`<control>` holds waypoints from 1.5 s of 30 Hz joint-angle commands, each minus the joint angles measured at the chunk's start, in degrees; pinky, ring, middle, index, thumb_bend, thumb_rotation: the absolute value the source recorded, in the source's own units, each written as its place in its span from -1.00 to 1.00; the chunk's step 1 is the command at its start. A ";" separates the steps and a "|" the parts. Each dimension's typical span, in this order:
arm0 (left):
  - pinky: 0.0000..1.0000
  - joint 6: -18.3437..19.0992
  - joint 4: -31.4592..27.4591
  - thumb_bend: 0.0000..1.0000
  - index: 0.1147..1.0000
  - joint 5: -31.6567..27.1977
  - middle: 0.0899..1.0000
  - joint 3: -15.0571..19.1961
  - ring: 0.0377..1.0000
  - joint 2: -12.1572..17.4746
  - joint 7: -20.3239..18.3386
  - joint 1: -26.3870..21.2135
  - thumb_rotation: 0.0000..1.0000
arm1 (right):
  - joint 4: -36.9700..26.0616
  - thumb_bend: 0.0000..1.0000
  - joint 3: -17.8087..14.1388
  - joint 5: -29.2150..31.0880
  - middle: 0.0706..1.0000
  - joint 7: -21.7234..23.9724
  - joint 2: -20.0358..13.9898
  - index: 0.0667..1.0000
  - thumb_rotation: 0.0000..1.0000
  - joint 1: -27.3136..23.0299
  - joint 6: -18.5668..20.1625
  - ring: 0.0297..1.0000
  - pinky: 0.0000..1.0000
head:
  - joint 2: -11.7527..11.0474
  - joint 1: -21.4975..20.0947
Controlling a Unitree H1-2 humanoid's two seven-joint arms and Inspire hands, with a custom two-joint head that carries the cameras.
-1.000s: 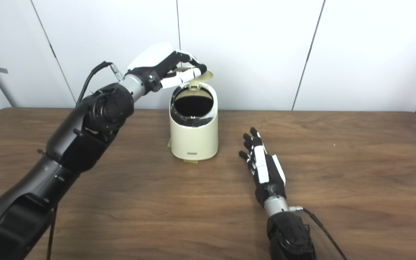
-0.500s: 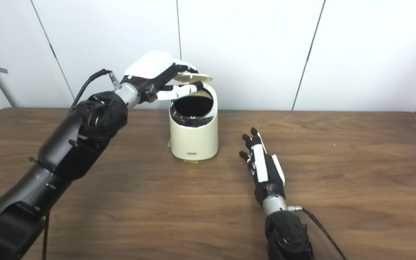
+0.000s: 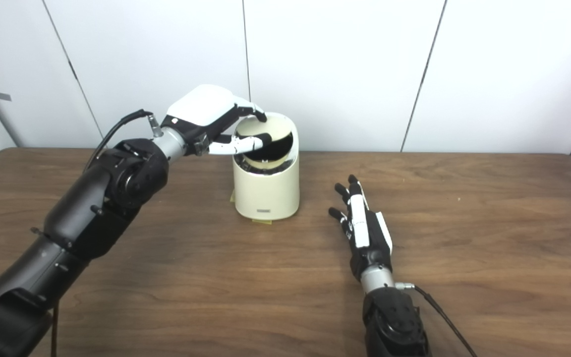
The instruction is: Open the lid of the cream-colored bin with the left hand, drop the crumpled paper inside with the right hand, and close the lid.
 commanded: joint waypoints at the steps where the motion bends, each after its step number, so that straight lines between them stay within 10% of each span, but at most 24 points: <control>1: 0.60 -1.16 -1.86 0.12 0.53 1.42 0.62 0.13 0.72 1.21 0.28 -1.34 1.00 | -1.72 0.24 -0.18 -0.15 0.83 -0.28 0.05 1.00 1.00 -1.39 0.24 0.99 1.00 | 0.21 0.02; 45: 0.88 -7.03 -6.73 0.10 0.50 17.45 0.67 -3.05 0.81 0.24 2.50 5.74 1.00 | -3.37 0.22 1.38 -2.03 0.85 0.19 -2.53 1.00 1.00 -2.70 4.96 0.97 0.98 | 3.14 0.49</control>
